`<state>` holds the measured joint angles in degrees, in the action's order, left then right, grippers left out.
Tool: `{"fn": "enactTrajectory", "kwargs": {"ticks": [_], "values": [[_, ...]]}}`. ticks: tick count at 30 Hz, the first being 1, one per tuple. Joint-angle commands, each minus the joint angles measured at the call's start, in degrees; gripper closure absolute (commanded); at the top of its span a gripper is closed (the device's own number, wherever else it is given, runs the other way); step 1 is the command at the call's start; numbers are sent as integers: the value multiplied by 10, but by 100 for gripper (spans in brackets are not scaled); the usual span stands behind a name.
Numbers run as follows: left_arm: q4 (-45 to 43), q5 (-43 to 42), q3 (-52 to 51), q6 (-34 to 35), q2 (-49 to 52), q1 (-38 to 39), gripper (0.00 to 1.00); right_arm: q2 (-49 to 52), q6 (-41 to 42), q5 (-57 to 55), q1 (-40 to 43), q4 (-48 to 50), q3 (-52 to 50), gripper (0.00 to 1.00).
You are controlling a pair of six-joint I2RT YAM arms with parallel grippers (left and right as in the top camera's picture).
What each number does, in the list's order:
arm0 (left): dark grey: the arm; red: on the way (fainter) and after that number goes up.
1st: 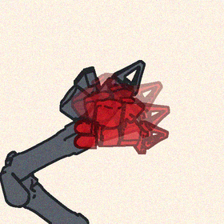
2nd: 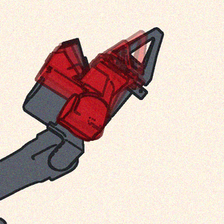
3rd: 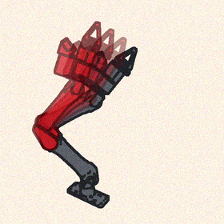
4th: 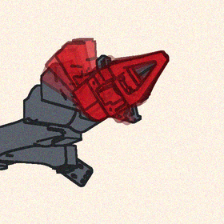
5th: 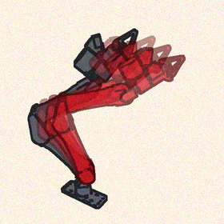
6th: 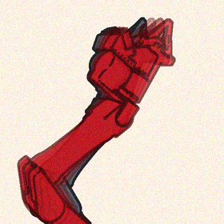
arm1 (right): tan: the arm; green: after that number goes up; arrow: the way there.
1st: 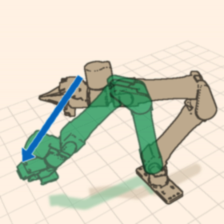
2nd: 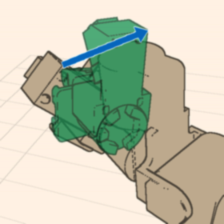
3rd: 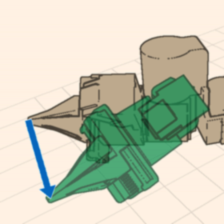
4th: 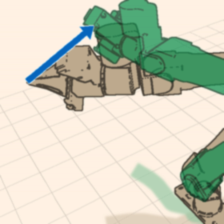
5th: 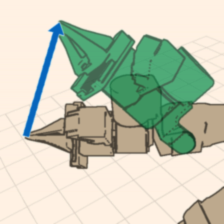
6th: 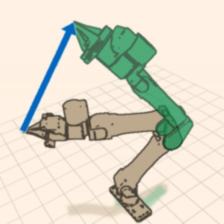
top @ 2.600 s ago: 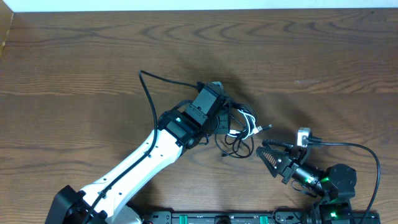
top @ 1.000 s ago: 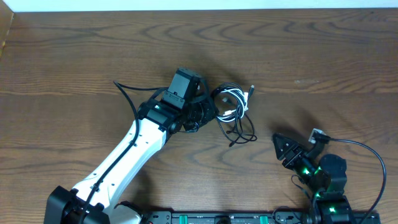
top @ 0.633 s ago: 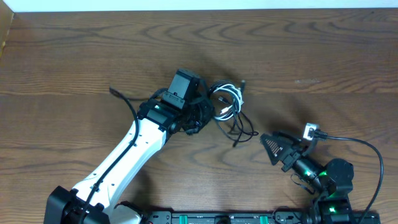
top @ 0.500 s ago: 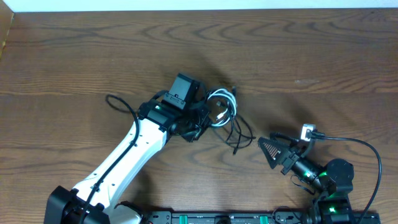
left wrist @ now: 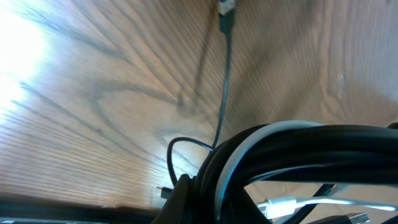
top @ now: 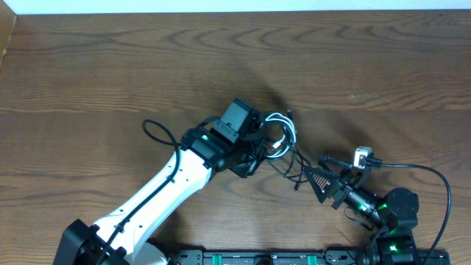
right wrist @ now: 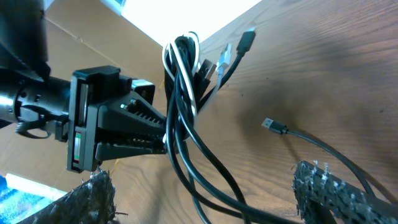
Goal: Untangle cables
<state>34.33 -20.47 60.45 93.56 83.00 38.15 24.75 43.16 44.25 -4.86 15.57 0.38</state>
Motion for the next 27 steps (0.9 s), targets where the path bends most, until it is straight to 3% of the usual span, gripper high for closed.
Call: {"fn": "enactTrajectory", "kwargs": {"ticks": [1,11,14,18,22,25,27], "values": [[-25,19,-2,15,-3,21,92,0,-17,7,-8,1,-1,11],[-75,45,-2,14,-3,71,92,0,-30,-27,-57,0,-1,17],[-75,45,-2,6,-3,89,92,0,-32,-48,-69,1,-1,23],[-79,56,-2,-21,-3,97,92,0,-37,-53,-76,0,-1,56],[-79,133,-2,-46,-3,97,92,0,-37,-38,-76,0,-1,87],[-79,214,-2,-100,-3,97,92,0,-37,-18,-76,1,-1,99],[-79,269,-2,-157,-3,97,92,0,-38,-10,-76,0,-1,99]]}}
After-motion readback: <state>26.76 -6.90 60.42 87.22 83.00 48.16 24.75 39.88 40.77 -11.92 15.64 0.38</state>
